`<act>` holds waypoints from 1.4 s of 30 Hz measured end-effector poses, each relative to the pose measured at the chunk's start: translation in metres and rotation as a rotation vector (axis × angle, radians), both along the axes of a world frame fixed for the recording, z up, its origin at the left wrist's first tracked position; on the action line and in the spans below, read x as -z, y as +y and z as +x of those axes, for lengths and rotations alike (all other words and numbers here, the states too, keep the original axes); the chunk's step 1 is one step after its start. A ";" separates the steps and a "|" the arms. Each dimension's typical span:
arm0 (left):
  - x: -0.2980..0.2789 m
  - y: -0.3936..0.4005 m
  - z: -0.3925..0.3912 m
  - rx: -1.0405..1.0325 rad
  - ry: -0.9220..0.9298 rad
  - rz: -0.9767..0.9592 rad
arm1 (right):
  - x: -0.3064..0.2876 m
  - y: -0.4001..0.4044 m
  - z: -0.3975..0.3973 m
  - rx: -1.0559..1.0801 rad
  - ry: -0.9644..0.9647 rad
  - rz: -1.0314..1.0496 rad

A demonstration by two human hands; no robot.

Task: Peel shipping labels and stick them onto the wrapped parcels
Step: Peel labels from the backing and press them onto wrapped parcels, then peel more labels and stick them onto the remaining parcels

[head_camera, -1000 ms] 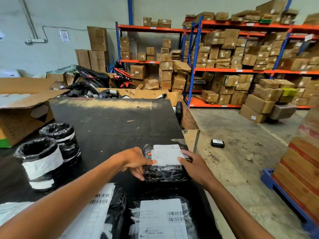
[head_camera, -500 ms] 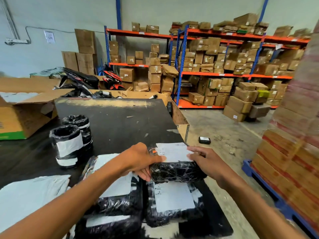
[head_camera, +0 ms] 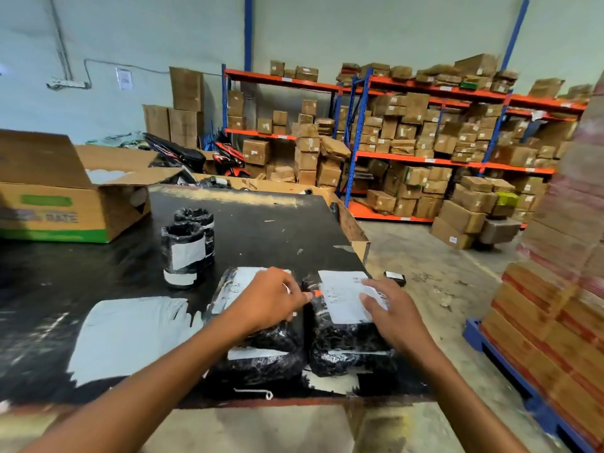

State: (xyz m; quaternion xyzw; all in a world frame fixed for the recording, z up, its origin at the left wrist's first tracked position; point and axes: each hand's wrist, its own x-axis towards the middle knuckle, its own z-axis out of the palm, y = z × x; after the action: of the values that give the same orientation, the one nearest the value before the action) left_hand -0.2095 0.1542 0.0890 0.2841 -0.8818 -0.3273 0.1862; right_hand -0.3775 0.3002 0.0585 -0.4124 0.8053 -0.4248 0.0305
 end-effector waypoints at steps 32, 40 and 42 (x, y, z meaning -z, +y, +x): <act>0.112 -0.151 0.225 -0.846 0.233 -0.005 | 0.052 -0.220 0.222 -0.635 0.264 0.634; 0.068 -0.130 0.219 -0.844 0.521 0.161 | 0.033 -0.208 0.219 -0.616 0.219 0.248; 0.047 -0.117 0.215 -0.769 0.627 0.225 | 0.024 -0.198 0.220 -0.576 0.029 0.075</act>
State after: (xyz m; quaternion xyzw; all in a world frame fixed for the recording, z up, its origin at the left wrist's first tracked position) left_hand 0.0056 0.0369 0.0422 0.4946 -0.5742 -0.3976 0.5173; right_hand -0.1573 0.1023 0.0340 -0.6289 0.6706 -0.3624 0.1535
